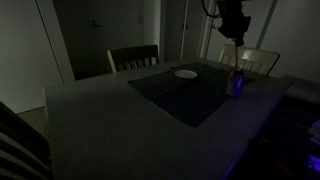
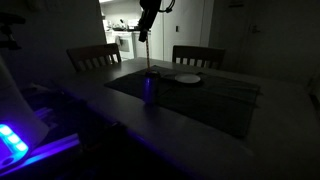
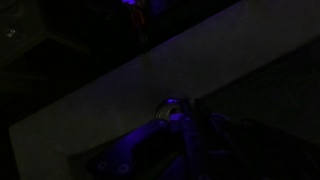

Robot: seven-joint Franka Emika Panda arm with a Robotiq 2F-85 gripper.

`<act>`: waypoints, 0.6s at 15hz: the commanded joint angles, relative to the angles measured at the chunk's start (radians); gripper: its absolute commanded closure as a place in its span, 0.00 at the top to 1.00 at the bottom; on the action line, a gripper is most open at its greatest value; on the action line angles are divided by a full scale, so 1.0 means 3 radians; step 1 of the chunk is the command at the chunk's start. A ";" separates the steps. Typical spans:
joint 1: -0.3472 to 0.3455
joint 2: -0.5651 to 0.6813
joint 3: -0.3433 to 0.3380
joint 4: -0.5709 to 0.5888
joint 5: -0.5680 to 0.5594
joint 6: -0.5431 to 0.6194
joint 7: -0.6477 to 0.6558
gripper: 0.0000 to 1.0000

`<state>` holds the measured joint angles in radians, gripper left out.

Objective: Remove the straw from the can and put it on the table

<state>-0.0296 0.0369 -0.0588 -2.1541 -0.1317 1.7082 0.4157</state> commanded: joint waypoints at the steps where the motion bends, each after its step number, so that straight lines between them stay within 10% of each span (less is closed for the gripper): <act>1: -0.0019 -0.0045 0.0003 0.0097 0.0015 -0.0222 0.0050 0.02; 9: -0.0023 -0.0070 0.0004 0.0200 0.0045 -0.0432 0.0126 0.02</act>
<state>-0.0300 0.0224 -0.0592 -2.1136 -0.1308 1.6142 0.4477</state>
